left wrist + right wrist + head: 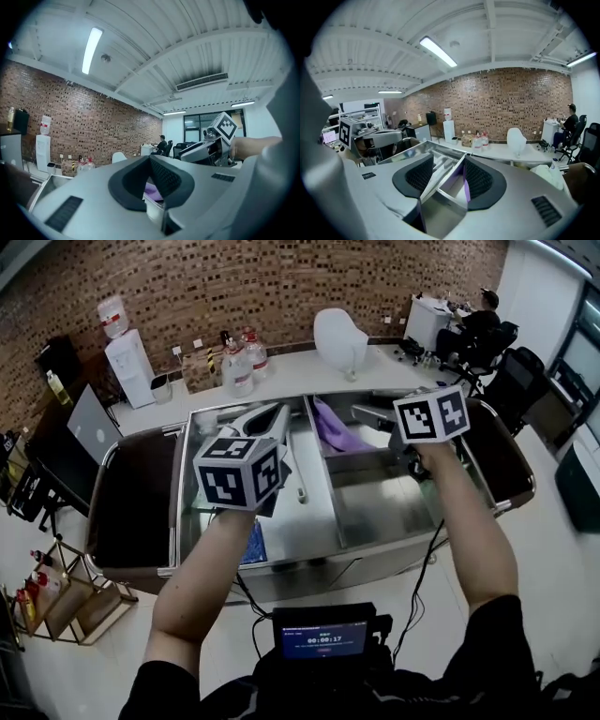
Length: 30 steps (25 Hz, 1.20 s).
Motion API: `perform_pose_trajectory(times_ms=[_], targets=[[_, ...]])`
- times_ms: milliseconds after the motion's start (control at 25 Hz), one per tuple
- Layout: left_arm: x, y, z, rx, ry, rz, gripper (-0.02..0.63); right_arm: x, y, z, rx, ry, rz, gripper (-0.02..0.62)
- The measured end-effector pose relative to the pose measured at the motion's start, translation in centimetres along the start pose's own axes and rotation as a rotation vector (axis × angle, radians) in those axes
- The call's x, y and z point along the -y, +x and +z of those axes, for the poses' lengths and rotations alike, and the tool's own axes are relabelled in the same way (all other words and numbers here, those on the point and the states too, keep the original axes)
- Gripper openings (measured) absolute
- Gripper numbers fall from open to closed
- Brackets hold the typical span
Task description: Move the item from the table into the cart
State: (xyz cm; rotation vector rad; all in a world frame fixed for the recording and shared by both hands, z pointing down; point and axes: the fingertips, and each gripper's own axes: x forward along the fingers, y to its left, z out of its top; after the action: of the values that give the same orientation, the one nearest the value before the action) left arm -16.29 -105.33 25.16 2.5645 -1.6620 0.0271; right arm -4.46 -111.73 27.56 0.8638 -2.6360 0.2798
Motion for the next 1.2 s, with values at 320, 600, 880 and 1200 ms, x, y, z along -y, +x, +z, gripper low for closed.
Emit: perform_pose_trajectory(times_ms=[320,600,880,1200], targets=[[6.7,-7.1,-0.1,0.107,0.087,0.063,0.0,-5.4,-12.6,-2.6,0.276,-0.08,-0.027,0.137],[16.1,-11.2,-2.0,0.202,0.119,0.164,0.0,-5.3,-23.4,-9.1,0.431,-0.1,0.012,0.052],[22.6,-14.4,-5.6,0.211,0.154,0.311,0.0,-3.9,-29.4,-13.7,0.468,-0.061,0.065,0.003],[26.3,-17.1,-10.4,0.167,0.128,0.29,0.0,-5.6,-31.7,-15.9,0.518,-0.01,0.074,0.003]])
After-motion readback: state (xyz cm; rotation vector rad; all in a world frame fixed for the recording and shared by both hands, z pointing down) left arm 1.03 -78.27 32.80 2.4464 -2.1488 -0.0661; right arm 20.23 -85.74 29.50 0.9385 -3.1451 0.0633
